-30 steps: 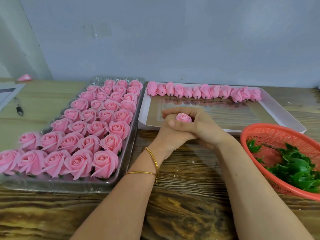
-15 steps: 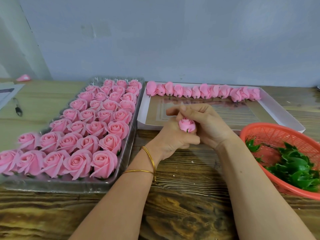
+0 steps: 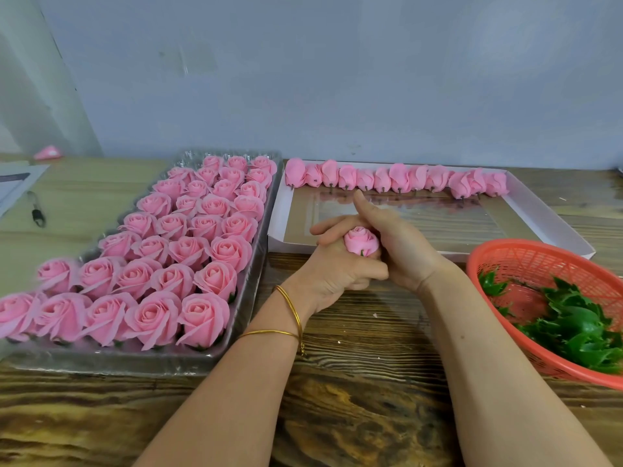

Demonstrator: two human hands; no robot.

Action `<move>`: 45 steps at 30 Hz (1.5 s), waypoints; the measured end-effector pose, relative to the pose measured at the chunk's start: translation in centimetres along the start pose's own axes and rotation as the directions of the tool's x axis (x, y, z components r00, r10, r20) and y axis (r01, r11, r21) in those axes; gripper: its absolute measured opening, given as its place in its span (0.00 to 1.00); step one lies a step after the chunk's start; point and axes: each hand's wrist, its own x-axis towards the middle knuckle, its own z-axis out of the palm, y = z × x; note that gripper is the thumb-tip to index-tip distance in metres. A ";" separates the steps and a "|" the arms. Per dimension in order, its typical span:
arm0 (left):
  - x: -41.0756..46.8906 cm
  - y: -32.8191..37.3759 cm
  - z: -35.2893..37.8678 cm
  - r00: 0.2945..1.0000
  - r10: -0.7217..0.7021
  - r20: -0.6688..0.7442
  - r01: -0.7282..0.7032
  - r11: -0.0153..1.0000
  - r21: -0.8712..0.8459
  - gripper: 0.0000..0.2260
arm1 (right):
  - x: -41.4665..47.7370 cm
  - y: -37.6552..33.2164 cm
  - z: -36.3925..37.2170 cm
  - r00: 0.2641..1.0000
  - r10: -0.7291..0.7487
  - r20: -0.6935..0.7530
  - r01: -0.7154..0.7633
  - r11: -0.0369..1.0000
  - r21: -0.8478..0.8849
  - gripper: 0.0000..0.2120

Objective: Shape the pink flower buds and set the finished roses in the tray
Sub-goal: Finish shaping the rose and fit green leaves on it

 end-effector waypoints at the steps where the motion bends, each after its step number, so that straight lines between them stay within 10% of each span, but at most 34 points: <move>1: 0.0 0.0 -0.1 1.000 0.001 -0.005 -0.001 1.000 0.002 0.18 | -0.1 0.0 0.0 1.000 0.002 0.001 -0.002 1.000 -0.010 0.27; 15: 0.6 -0.3 0.0 0.902 0.296 -0.315 -0.167 0.911 0.377 0.05 | 0.6 0.3 0.1 0.897 -0.184 -0.401 0.187 0.982 -0.032 0.15; 21: 1.1 -0.6 -0.5 0.863 0.342 -0.371 -0.163 0.885 0.437 0.12 | 0.7 1.0 0.9 0.890 -0.321 -0.325 0.242 0.935 -0.260 0.07; 45: 1.2 -0.7 0.0 0.824 0.405 -0.397 -0.190 0.857 0.479 0.15 | 0.7 1.1 0.2 0.963 -0.160 -0.218 0.136 0.983 -0.124 0.13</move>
